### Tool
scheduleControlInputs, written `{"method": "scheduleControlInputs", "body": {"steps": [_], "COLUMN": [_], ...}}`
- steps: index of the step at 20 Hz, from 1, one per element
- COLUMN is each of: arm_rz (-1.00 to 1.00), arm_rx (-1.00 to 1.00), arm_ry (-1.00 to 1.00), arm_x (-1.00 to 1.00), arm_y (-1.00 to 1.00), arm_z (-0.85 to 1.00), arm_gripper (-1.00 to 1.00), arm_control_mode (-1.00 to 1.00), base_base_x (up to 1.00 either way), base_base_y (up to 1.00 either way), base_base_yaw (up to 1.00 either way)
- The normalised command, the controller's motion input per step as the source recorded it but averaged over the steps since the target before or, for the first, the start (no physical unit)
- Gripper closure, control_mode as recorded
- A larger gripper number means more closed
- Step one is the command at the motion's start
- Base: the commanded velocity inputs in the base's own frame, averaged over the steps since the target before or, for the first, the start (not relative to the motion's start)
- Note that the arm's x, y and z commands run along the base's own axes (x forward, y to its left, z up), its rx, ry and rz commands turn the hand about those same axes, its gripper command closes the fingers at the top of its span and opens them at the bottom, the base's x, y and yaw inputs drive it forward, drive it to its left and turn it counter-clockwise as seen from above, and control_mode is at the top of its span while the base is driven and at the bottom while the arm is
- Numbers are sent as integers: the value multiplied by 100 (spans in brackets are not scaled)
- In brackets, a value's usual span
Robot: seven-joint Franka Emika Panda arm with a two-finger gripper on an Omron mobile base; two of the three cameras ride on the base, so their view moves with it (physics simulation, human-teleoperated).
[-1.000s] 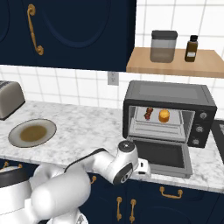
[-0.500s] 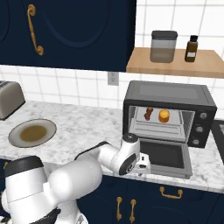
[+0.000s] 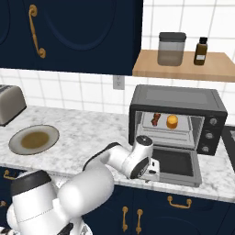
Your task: Pick up the kebab skewer and baguette bread, and place them inside the toaster oven. Close the toaster oven door and start by setting the timer.
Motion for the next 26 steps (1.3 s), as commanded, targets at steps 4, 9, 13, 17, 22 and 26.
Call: {"method": "scheduleControlInputs", "body": {"steps": [4, 9, 13, 17, 22, 26], "arm_rz": [0, 0, 0, 0, -1, -1], "arm_rx": [-4, -5, -4, -9, -14, -15], "arm_ry": [-51, -48, -31, -26, -33, -34], "arm_x": [10, 40, 55, 44, 42, 62], "arm_y": [2, 1, 0, 0, 1, 17], "arm_z": [0, 3, 35, 70, 65, 42], "arm_gripper": [-100, -100, -100, -100, -100, -100], "arm_control_mode": [-100, -100, -100, -100, -100, -100], "base_base_x": [0, 0, 0, 0, 0, 0], "base_base_y": [0, 0, 0, 0, 0, 0], "base_base_yaw": [0, 0, 0, 0, 0, 0]}}
